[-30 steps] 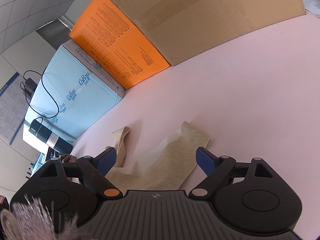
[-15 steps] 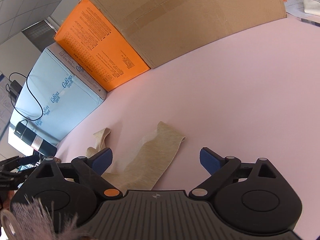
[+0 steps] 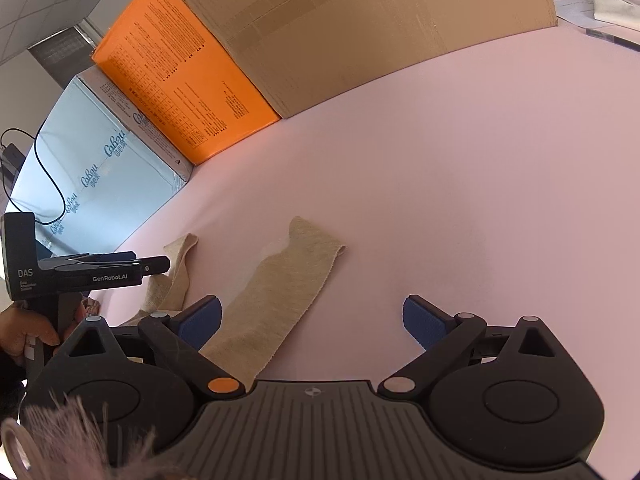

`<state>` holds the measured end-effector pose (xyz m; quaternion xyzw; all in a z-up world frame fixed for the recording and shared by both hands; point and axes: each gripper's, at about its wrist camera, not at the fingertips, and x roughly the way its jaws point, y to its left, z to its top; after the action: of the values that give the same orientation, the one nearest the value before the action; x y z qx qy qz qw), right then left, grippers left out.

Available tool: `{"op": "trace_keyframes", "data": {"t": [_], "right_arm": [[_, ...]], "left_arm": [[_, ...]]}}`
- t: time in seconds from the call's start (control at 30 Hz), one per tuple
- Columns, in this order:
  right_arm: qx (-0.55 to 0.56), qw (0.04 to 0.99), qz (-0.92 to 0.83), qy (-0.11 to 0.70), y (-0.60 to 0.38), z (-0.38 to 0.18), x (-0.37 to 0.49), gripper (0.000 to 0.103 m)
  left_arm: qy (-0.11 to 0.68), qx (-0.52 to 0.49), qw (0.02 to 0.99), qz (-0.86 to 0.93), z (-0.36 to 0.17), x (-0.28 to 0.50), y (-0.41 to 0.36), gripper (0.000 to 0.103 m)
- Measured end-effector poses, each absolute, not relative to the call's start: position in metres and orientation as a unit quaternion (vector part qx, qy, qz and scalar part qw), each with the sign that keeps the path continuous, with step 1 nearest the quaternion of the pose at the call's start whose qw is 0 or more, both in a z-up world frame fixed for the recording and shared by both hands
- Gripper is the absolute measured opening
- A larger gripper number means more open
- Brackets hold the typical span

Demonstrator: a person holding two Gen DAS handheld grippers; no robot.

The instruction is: Fold clothes

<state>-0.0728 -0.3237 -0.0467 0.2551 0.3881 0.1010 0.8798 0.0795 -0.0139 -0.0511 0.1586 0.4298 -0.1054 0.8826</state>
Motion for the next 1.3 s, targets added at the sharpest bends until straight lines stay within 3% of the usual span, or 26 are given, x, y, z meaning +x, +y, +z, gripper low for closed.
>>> {"op": "trace_keyframes", "data": {"t": [0.57,0.67,0.7,0.73,0.77,0.83,0.93,1.2,1.27,1.3], "right_arm": [[0.161,0.897,0.163,0.378,-0.307,-0.051,-0.034,0.099],[0.145,0.900,0.167,0.375,-0.305,-0.051,-0.023,0.096],[0.140,0.901,0.168,0.374,-0.304,-0.051,-0.020,0.092],[0.130,0.902,0.166,0.376,-0.303,-0.050,-0.017,0.077],[0.118,0.904,0.163,0.378,-0.301,-0.050,-0.015,0.050],[0.093,0.897,0.173,0.395,-0.298,-0.049,-0.008,0.016],[0.039,0.897,0.192,0.396,-0.288,-0.044,-0.006,0.005],[-0.023,0.923,0.199,0.330,-0.290,0.001,0.017,0.005],[-0.033,0.922,0.204,0.327,-0.291,0.006,0.023,0.005],[-0.038,0.922,0.207,0.325,-0.291,0.009,0.026,0.005]], "left_arm": [[0.432,0.142,0.883,-0.113,-0.051,0.089,-0.009,0.073],[0.425,0.139,0.886,-0.122,-0.050,0.090,-0.010,0.067],[0.422,0.137,0.887,-0.128,-0.049,0.089,-0.010,0.060],[0.418,0.135,0.888,-0.134,-0.048,0.087,-0.010,0.044],[0.415,0.132,0.889,-0.141,-0.047,0.086,-0.010,0.034],[0.414,0.128,0.888,-0.151,-0.046,0.085,-0.010,0.005],[0.400,0.122,0.894,-0.161,-0.045,0.082,-0.007,0.001],[0.356,0.091,0.918,-0.152,-0.020,0.097,0.012,0.002],[0.383,0.091,0.903,-0.173,-0.022,0.108,0.015,0.027],[0.399,0.095,0.893,-0.186,-0.027,0.111,0.015,0.053]]}}
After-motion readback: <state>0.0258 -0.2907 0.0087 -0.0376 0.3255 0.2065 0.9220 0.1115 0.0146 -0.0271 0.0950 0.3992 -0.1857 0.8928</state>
